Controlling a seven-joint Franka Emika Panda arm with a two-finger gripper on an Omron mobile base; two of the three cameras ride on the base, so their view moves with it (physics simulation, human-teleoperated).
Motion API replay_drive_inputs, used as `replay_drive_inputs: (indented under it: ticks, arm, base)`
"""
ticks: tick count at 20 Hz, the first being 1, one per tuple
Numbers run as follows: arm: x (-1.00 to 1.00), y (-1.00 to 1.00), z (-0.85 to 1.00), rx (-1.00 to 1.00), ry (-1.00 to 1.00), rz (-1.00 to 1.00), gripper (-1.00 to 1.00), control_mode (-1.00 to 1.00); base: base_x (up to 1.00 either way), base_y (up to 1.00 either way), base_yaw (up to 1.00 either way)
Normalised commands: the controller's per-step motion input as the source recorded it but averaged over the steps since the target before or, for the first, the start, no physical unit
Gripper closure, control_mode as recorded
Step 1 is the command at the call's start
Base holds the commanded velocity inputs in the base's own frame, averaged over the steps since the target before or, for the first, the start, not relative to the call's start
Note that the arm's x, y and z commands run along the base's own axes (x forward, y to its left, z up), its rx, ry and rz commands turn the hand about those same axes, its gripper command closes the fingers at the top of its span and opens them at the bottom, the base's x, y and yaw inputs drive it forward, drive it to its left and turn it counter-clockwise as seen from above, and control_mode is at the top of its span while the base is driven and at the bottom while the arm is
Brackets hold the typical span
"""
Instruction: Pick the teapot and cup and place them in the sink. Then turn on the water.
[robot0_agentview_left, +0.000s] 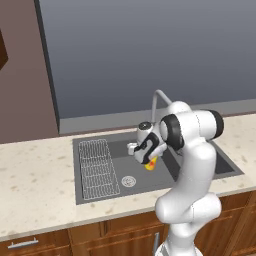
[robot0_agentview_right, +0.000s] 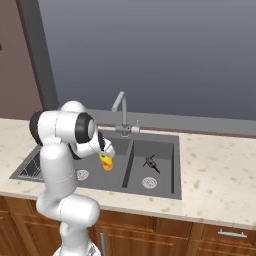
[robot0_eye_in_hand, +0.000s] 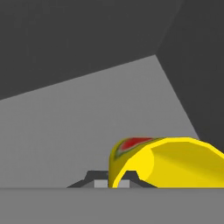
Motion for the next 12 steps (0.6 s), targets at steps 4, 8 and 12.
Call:
replay_drive_inputs:
  ticks: [4, 8, 12]
  arm:
    - [0.34, -0.16, -0.25, 0.00, 0.00, -0.01, 1.00, -1.00]
    - [0.35, -0.11, -0.34, 0.00, 0.00, -0.01, 1.00, -1.00]
    - [0.34, -0.03, -0.39, -0.01, 0.00, -0.01, 1.00, -1.00]
  base:
    - [0.00, 0.00, 0.00]
    - [0.00, 0.00, 0.00]
    - [0.00, 0.00, 0.00]
